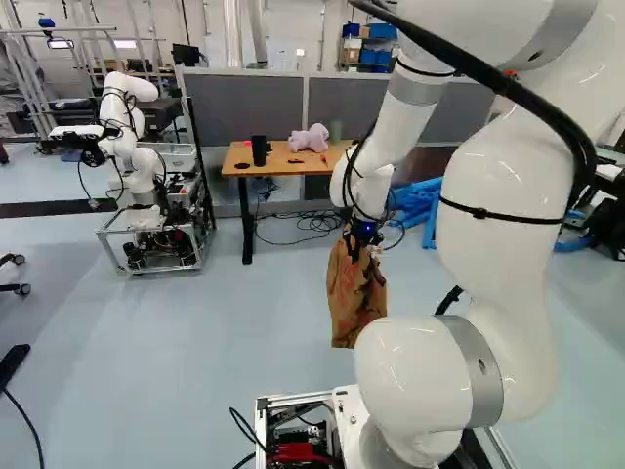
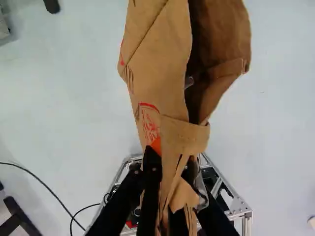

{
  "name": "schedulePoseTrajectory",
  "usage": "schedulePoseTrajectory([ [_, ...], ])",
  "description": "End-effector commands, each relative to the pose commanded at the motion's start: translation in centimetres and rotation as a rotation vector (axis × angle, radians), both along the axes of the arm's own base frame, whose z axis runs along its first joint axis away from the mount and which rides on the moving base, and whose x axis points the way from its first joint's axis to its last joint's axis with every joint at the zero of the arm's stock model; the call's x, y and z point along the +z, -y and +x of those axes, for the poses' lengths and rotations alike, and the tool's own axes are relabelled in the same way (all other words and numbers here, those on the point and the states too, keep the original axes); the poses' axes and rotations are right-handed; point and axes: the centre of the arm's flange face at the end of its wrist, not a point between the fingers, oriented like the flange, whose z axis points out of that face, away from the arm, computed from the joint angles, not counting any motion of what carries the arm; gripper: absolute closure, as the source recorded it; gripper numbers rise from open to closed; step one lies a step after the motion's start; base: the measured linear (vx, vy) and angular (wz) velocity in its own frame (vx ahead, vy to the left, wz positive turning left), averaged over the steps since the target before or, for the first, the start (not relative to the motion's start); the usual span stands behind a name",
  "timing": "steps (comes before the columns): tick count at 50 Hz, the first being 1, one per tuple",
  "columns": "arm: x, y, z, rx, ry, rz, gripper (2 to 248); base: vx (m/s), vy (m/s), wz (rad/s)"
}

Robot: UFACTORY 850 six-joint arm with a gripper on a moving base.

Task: Pick up the bag on the ground and place it on the table

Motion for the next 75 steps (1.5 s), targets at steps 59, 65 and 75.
schedulePoseTrajectory([
  [59,7.8,-0.1,-1.4,-0.018,-0.147,-0.043,229,0.0,0.0,0.0],
  [65,7.8,-0.1,-1.0,-0.018,-0.16,-0.045,229,0.0,0.0,0.0],
  [75,8.4,-0.2,-0.7,-0.019,-0.171,-0.048,229,0.0,0.0,0.0],
])
